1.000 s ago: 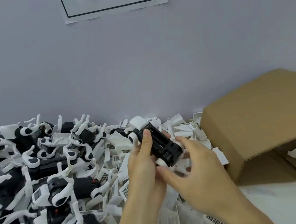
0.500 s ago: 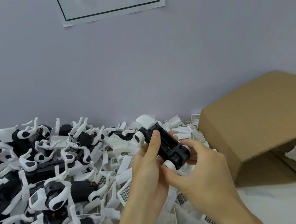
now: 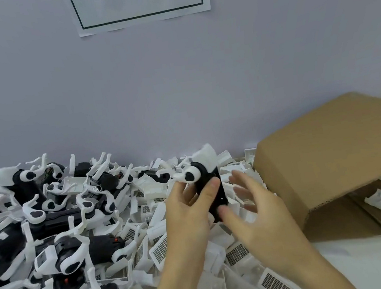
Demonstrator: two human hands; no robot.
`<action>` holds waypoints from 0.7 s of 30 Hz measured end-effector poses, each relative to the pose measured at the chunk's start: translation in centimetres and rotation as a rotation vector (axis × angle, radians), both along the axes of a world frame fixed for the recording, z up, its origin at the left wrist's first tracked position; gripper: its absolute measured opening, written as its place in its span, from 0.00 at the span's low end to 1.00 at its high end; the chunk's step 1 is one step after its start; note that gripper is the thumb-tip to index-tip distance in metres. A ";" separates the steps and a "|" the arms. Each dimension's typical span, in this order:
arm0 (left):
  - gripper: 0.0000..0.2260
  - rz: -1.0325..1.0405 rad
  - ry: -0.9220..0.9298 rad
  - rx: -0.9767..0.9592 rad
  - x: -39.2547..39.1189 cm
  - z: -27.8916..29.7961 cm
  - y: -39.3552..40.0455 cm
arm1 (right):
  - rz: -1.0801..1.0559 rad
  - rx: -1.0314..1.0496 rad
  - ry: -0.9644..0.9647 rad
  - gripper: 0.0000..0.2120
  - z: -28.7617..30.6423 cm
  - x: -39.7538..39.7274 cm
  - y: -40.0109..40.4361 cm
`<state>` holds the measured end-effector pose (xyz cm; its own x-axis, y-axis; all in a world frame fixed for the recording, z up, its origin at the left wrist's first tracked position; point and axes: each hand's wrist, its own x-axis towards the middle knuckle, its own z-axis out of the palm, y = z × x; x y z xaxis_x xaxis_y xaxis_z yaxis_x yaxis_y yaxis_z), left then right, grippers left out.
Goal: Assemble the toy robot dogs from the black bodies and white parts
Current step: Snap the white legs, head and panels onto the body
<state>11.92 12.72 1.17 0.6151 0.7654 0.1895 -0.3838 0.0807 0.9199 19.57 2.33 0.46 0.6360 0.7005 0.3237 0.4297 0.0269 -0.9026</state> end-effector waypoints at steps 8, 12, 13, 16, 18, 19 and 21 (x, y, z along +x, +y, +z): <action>0.15 -0.082 0.210 0.485 0.4 -0.4 -0.8 | 0.041 0.239 0.212 0.27 0.9 1.0 -0.9; 0.17 -0.145 0.269 0.549 0.5 -0.6 -1.1 | -0.156 0.207 0.151 0.26 0.7 1.5 -0.8; 0.19 -0.148 0.270 0.559 0.5 -0.7 -1.1 | -0.179 0.193 0.130 0.26 0.7 1.5 -0.9; 0.18 -0.126 0.274 0.597 0.5 -0.9 -0.9 | -0.189 0.180 0.094 0.30 0.6 1.6 -0.9; 0.15 -0.115 0.277 0.599 0.5 -0.9 -0.8 | -0.204 0.190 0.072 0.30 0.5 1.5 -0.9; 0.15 -0.113 0.279 0.600 0.5 -0.8 -0.8 | -0.213 0.202 0.069 0.28 0.5 1.4 -0.9; 0.15 -0.120 0.276 0.607 0.5 -0.8 -0.9 | -0.217 0.230 0.079 0.24 0.5 1.5 -0.9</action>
<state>12.45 11.79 0.41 0.7765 0.4965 0.3880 -0.1491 -0.4535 0.8787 21.11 1.47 0.97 0.7920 0.4596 0.4019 0.3770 0.1497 -0.9140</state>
